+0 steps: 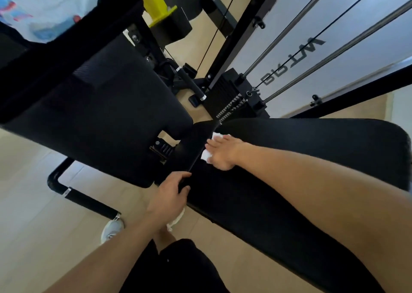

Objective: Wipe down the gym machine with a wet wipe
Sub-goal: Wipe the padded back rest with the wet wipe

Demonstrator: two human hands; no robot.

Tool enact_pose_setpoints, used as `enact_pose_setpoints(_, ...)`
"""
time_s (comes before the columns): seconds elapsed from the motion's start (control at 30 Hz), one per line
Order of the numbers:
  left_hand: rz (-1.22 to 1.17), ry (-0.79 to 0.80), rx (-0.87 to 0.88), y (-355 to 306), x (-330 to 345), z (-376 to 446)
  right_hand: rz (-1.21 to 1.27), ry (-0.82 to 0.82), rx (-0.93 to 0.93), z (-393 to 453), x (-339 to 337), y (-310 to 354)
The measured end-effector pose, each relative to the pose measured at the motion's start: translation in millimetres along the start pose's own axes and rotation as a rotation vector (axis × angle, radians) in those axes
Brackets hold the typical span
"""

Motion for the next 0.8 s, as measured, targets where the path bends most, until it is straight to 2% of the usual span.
enact_pose_setpoints(0.07, 0.028, -0.020, -0.033, 12.3, -0.4, 4.2, 0.012, -0.026, 0.088, 22.6, -13.0, -36.3)
enact_pose_setpoints(0.13, 0.033, -0.069, -0.055, 24.1, -0.8, 7.3, 0.016, -0.054, 0.135, 46.6, -19.0, -44.3)
enact_pose_setpoints(0.27, -0.004, -0.195, -0.096, 41.9, 4.2, 8.4, -0.021, -0.042, 0.154, 76.9, -5.6, 6.1)
enact_pose_setpoints(0.33, -0.058, -0.272, -0.127, 50.5, 2.2, 7.0, -0.040, -0.036, 0.035, 79.6, 4.8, 53.2)
enact_pose_setpoints(0.37, -0.083, -0.310, -0.154, 55.1, -0.8, 7.3, -0.061, -0.022, -0.083, 75.3, 10.1, 80.7)
enact_pose_setpoints(0.43, -0.113, -0.350, -0.200, 64.5, -6.5, 9.2, -0.139, 0.074, -0.316, 65.2, 26.7, 125.0)
enact_pose_setpoints(0.47, -0.119, -0.349, -0.214, 68.7, -8.8, 11.0, -0.165, 0.113, -0.353, 69.0, 30.2, 128.9)
enact_pose_setpoints(0.53, -0.142, -0.325, -0.217, 77.7, -12.2, 16.3, -0.172, 0.084, -0.245, 95.0, 15.3, 97.2)
enact_pose_setpoints(0.6, -0.146, -0.291, -0.202, 86.0, -16.1, 20.1, -0.158, 0.005, -0.005, 118.7, -7.4, 30.8)
enact_pose_setpoints(0.67, -0.128, -0.262, -0.185, 93.4, -21.0, 24.1, -0.062, 0.004, 0.156, 127.0, -16.0, -22.4)
enact_pose_setpoints(0.73, -0.110, -0.231, -0.175, 96.4, -23.3, 27.7, 0.014, -0.014, 0.206, 123.1, -15.1, -33.0)
enact_pose_setpoints(0.8, -0.112, -0.205, -0.176, 97.6, -22.2, 29.1, 0.056, -0.036, 0.198, 121.4, -10.5, -6.3)
Point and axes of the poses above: each hand's wrist, its own z-axis towards the middle knuckle, its own x-axis out of the palm, y = z × x, the point moved 9 cm from there along z, towards the middle knuckle
